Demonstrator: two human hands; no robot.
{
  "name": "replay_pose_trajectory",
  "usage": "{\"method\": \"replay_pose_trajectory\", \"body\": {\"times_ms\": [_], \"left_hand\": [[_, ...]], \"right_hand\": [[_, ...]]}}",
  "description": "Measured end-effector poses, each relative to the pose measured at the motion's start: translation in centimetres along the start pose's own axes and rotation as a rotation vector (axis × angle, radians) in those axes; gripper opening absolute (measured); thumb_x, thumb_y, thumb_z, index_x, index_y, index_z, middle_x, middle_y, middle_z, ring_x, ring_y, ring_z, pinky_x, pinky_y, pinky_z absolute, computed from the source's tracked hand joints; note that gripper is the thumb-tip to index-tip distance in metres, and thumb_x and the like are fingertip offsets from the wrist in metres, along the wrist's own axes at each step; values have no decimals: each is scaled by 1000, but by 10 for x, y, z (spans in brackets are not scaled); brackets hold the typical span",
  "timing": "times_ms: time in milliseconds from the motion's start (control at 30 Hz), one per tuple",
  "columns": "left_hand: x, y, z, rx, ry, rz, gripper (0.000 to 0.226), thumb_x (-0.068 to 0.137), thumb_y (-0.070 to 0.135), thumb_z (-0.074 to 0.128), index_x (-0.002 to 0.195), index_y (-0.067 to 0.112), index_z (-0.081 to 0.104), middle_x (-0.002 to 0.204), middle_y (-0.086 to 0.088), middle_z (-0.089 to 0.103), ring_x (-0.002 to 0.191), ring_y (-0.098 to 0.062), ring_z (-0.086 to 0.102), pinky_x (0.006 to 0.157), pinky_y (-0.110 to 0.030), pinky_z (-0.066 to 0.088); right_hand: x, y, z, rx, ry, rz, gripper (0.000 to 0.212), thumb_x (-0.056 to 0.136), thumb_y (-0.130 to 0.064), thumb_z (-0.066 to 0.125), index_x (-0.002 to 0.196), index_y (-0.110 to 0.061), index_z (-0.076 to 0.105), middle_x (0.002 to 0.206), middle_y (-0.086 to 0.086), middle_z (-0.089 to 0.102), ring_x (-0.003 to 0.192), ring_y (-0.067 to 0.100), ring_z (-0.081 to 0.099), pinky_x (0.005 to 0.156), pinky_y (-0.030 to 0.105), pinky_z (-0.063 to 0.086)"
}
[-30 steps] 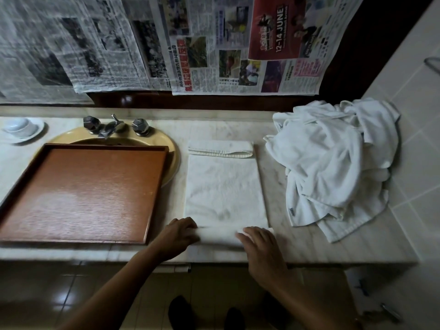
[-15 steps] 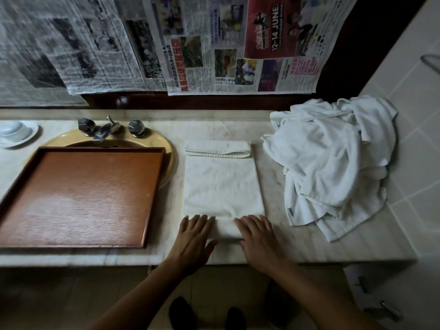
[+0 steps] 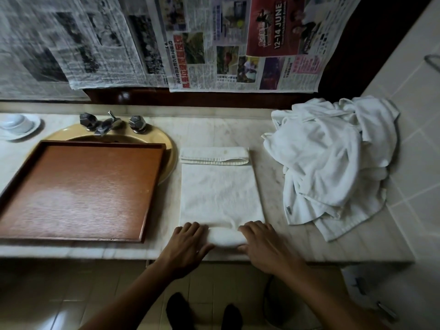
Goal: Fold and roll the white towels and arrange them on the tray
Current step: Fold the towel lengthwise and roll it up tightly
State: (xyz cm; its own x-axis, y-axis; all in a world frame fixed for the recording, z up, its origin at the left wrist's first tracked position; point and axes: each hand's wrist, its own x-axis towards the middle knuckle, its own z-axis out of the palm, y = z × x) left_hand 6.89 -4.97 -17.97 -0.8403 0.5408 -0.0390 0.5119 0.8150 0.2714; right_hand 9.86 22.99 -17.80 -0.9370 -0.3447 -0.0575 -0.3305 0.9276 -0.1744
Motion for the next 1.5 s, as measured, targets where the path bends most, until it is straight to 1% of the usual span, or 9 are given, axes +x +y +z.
{"method": "replay_pose_trajectory", "body": {"times_ms": [233, 367, 533, 733, 900, 1067, 1233, 1400, 1500], "left_hand": [[-8, 16, -2, -49, 40, -69, 51, 99, 65, 35, 123, 25, 56, 115, 6, 54, 102, -17, 52, 92, -39, 44], [-15, 41, 8, 7, 96, -87, 59, 98, 59, 42, 140, 20, 51, 132, 1, 55, 119, -23, 52, 105, -48, 39], [-14, 42, 14, 43, 63, -121, 67, 98, 69, 38, 142, 20, 52, 133, 1, 57, 120, -24, 53, 105, -50, 38], [-10, 40, 11, 18, 71, -85, 61, 97, 70, 40, 133, 25, 56, 126, 2, 57, 110, -24, 54, 96, -47, 42], [-10, 36, 9, -9, 114, -58, 54, 91, 69, 52, 123, 27, 61, 111, 3, 57, 98, -24, 53, 86, -44, 43], [-9, 28, 4, -63, 94, -69, 52, 88, 69, 54, 122, 30, 59, 107, 4, 55, 96, -22, 52, 85, -42, 43], [-10, 22, 3, -79, 89, -55, 52, 84, 69, 56, 119, 30, 60, 105, 4, 55, 94, -23, 53, 82, -42, 44], [-7, 20, -1, -88, 107, -58, 52, 81, 67, 60, 115, 28, 61, 101, 5, 55, 92, -22, 53, 80, -41, 44], [-7, 19, -1, -112, 95, -70, 52, 82, 68, 58, 116, 29, 61, 103, 6, 54, 93, -20, 51, 83, -40, 43]], "right_hand": [[-4, 0, -7, 89, -42, -10, 54, 91, -55, 63, 133, -21, 58, 119, 0, 63, 109, 24, 58, 89, 39, 48], [-5, 2, -10, 67, -66, -48, 47, 96, -52, 59, 133, -23, 58, 120, 0, 61, 109, 25, 58, 90, 38, 47], [8, 0, -22, 99, -162, 2, 37, 106, -49, 42, 136, -34, 56, 135, -1, 53, 125, 25, 48, 101, 42, 41], [64, -12, -20, 198, -207, -44, 46, 106, -41, 47, 152, -36, 46, 163, -1, 33, 148, 24, 27, 118, 41, 29], [123, -14, -16, 115, -160, -33, 30, 102, -39, 50, 131, -41, 59, 135, -5, 46, 128, 25, 41, 102, 41, 39], [176, 5, -16, 54, -58, 30, 34, 99, -34, 56, 134, -34, 60, 127, 0, 52, 118, 29, 46, 95, 45, 42], [220, 11, -17, 125, 237, 131, 41, 81, -15, 71, 121, -19, 65, 117, 8, 58, 108, 36, 54, 87, 48, 49], [248, 59, -30, -79, -29, 194, 70, 69, -15, 68, 137, -22, 52, 138, 4, 48, 126, 34, 44, 101, 49, 37], [252, 76, -27, -153, -76, 111, 69, 71, -15, 67, 137, -23, 50, 139, 3, 47, 124, 33, 46, 97, 50, 40]]}}
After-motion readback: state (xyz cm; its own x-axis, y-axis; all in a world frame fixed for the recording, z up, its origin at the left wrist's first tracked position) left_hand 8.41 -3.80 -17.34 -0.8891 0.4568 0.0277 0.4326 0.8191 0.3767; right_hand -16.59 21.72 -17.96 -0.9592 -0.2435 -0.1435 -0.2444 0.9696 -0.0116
